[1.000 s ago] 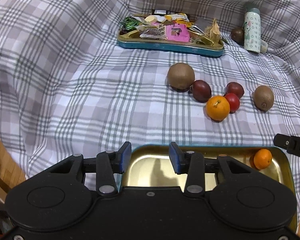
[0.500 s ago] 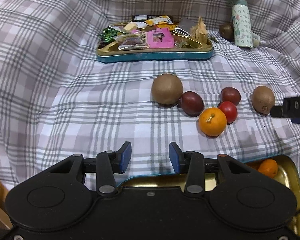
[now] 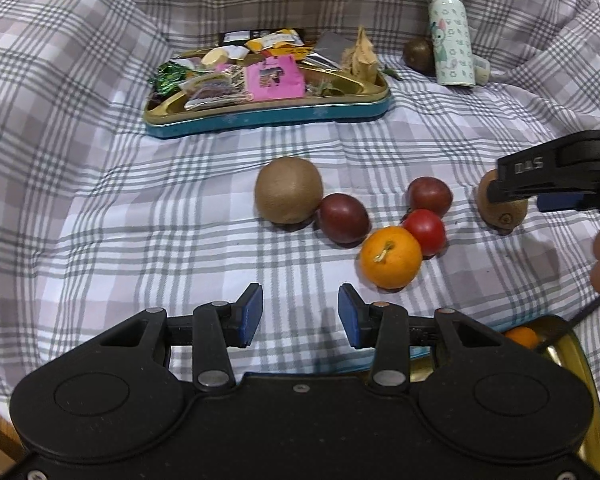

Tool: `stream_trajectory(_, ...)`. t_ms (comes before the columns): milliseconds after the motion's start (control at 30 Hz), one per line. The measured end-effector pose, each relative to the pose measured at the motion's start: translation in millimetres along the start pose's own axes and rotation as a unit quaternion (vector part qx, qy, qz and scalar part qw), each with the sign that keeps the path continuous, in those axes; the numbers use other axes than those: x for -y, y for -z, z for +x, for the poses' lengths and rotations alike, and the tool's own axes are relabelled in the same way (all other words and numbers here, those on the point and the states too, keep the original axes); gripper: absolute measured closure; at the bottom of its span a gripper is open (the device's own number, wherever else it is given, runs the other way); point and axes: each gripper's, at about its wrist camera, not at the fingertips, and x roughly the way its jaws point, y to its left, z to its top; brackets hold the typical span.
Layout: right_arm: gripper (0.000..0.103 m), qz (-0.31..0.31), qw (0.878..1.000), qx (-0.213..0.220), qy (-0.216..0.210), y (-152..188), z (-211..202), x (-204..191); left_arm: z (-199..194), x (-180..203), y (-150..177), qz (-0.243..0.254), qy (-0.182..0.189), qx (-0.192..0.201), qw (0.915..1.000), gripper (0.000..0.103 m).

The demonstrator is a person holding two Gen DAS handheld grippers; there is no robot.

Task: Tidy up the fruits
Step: 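Grasp a brown kiwi with the right gripper while the left gripper grasps an orange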

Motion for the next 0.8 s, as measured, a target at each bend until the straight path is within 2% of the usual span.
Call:
stream_trajectory(267, 0.044, 0.000, 1.000, -0.022, 0.000, -2.9, 23.1, 2.2, 6.8, 5.0, -4.1, -0.001, 0.028, -0.013, 0.9995, 0.053)
stream_trajectory(467, 0.043, -0.007, 0.999, -0.034, 0.002, -1.6, 37.0, 2.7, 8.0, 11.4, -6.0, 0.002, 0.034, -0.012, 0.9993, 0.053)
stream_trajectory(800, 0.045, -0.038, 0.999, -0.018, -0.002, 0.2, 39.4, 3.3, 11.7, 25.9, -8.4, 0.008, 0.039, -0.015, 0.9991, 0.053)
